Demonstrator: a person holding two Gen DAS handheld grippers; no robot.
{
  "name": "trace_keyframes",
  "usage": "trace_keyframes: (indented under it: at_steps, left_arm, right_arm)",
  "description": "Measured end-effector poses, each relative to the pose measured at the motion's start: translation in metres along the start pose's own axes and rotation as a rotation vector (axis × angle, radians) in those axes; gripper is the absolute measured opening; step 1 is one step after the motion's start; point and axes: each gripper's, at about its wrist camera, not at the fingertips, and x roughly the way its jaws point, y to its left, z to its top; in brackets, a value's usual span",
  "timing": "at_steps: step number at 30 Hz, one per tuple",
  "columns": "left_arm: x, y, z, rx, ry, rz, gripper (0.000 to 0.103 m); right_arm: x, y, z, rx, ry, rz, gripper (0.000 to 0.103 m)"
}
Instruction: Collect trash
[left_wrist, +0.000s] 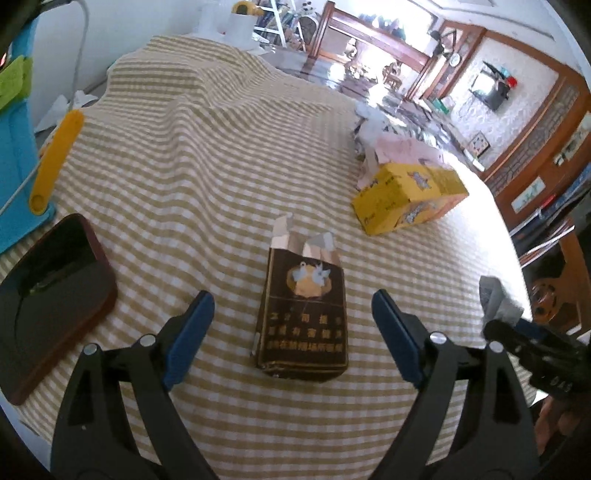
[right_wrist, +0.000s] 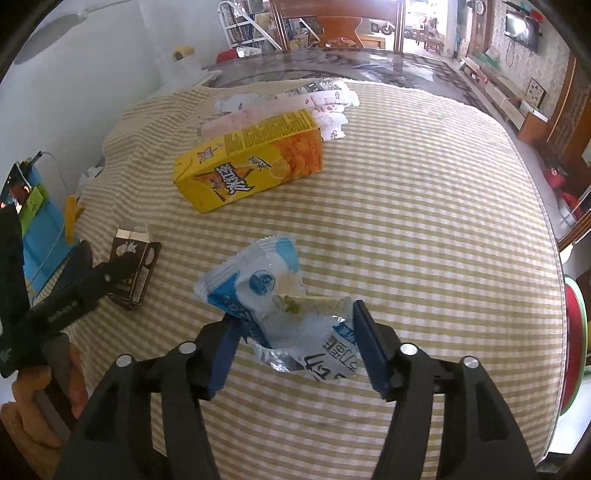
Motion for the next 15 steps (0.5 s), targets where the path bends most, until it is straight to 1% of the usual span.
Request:
trace_keyframes:
  at_steps: [4,5,6,7,8,9,10,11,13,15]
  left_arm:
    - [0.001,0.000,-0.003,0.014,0.003,0.010,0.084]
    - [0.001,0.000,-0.003,0.018,0.002,0.013,0.081]
    - [0.002,-0.001,-0.004,0.024,0.001,0.017,0.076]
    - [0.002,-0.001,-0.004,0.037,-0.001,0.033,0.072]
    - [0.001,-0.002,-0.005,0.049,-0.004,0.041,0.064]
    - [0.001,-0.002,-0.004,0.054,-0.005,0.030,0.056]
    - [0.000,-0.002,-0.004,0.052,-0.003,0.010,0.051]
    - [-0.001,-0.003,-0.004,0.053,-0.006,0.007,0.047]
    - [-0.003,-0.008,-0.005,0.073,-0.022,0.033,0.046]
    - [-0.007,-0.010,-0.006,0.086,-0.038,0.042,0.046]
  right_arm:
    - [0.003,-0.001,0.003,-0.002,0.009,-0.011,0.066]
    - [0.004,-0.001,0.004,-0.002,0.012,-0.012,0.066]
    - [0.006,-0.001,0.004,-0.005,0.015,-0.012,0.066]
    - [0.007,-0.001,0.003,-0.007,0.018,-0.013,0.066]
    - [0.007,0.000,0.003,-0.009,0.016,-0.013,0.065]
    - [0.007,0.001,0.003,-0.009,0.012,-0.014,0.062]
    - [0.007,0.001,0.003,-0.009,0.009,-0.014,0.061]
    - [0.006,0.001,0.003,-0.008,0.002,-0.015,0.060]
    - [0.003,-0.001,0.003,-0.002,-0.013,-0.012,0.058]
    - [-0.002,-0.003,0.003,0.009,-0.034,-0.004,0.055]
